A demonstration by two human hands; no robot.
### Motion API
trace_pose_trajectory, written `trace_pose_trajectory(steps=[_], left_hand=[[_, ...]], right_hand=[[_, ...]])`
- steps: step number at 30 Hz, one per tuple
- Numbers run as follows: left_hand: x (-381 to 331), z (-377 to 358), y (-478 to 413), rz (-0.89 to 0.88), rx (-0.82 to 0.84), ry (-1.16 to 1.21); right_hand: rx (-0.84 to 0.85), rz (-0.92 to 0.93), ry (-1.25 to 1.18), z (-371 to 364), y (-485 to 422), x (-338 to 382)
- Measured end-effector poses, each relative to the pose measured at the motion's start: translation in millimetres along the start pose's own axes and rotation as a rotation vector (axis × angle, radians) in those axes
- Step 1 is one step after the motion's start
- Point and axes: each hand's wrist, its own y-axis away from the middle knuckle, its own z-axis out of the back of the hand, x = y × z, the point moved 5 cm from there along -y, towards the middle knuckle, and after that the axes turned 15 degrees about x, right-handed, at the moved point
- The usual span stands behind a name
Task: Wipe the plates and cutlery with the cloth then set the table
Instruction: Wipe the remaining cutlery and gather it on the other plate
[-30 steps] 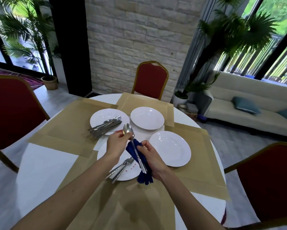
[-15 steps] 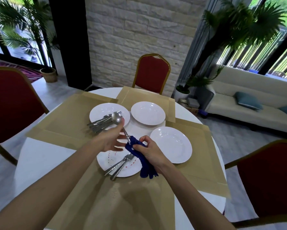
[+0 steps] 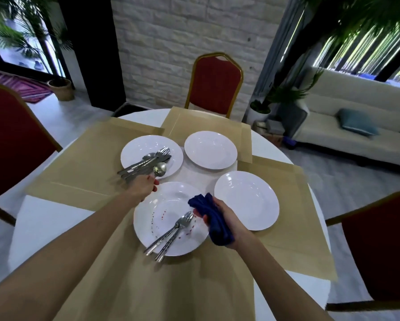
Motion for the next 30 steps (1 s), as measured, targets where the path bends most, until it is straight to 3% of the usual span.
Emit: trace_pose_trajectory(steps=[5, 15, 18, 20, 23, 27, 30], left_hand=[[-3.4, 12.8, -39.6, -0.056, -0.045, -0.473], [18.2, 29.5, -58.7, 0.012, -0.273, -0.940], [20.2, 5.2, -24.9, -0.172, -0.398, -0.997], [23.7, -25.1, 4.8, -0.258, -0.273, -0.968], [46.3, -71.8, 37.1, -0.203, -0.043, -1.057], [73.5, -91.0, 52.5, -0.147, -0.096, -1.125], [85.7, -80.7, 46.6, -0.004, -0.038, -1.053]], right_hand=[[0.059, -0.003, -0.117, 11.6, -18.9, 1.8], [-0.030, -0.033, -0.166, 38.9, -36.4, -14.9], [-0.047, -0.024, -0.192, 37.4, -37.6, -15.8], [-0.065, -0.003, -0.206, 33.3, -33.9, -14.9], [-0.064, 0.035, -0.235, 26.2, -27.1, -12.4], [-0.051, 0.046, -0.228, 20.6, -14.3, -13.9], [-0.061, 0.057, -0.192, 17.5, -3.9, -17.2]])
